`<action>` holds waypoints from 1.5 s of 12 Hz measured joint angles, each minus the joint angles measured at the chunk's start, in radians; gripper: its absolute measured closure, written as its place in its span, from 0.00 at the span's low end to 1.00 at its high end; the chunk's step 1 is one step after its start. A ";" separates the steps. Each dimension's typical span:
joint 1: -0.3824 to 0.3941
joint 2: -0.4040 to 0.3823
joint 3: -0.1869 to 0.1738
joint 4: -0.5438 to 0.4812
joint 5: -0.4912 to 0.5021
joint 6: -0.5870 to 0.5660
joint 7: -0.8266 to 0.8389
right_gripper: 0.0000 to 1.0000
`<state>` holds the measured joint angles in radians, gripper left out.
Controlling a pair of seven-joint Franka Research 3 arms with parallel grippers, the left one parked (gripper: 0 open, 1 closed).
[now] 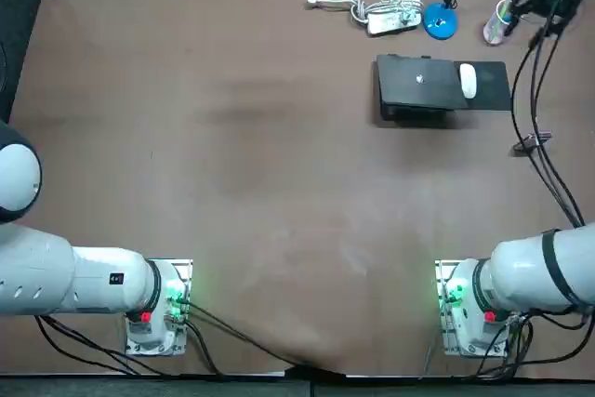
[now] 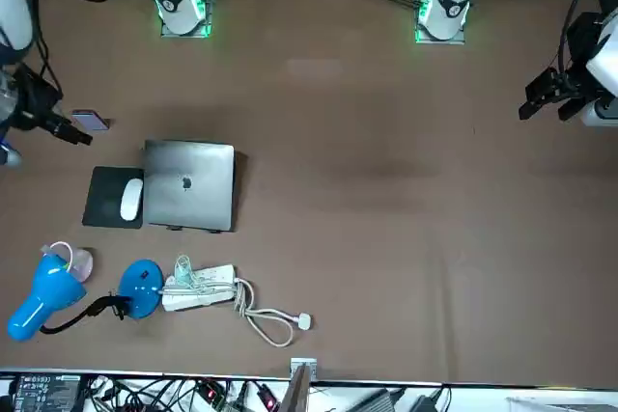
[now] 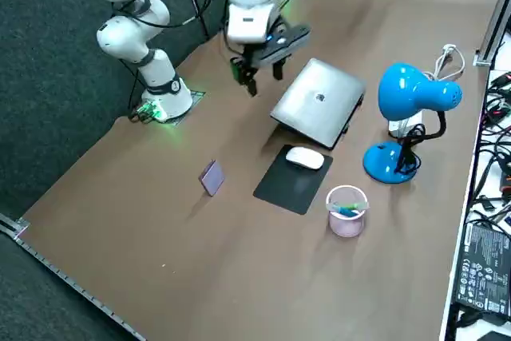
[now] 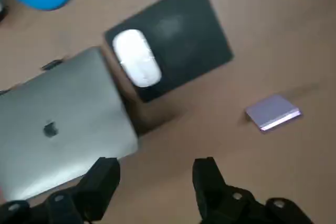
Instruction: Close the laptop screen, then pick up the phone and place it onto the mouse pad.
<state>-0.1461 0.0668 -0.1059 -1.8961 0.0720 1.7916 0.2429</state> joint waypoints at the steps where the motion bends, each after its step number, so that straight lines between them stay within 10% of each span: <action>1: -0.037 -0.002 0.000 -0.017 0.000 0.001 0.007 0.13; 8: -0.351 0.000 -0.002 -0.192 0.001 0.159 0.032 0.07; 18: -0.503 0.000 -0.001 -0.427 0.081 0.411 0.217 0.07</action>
<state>-0.6493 0.0666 -0.1071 -2.3232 0.1533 2.2030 0.4603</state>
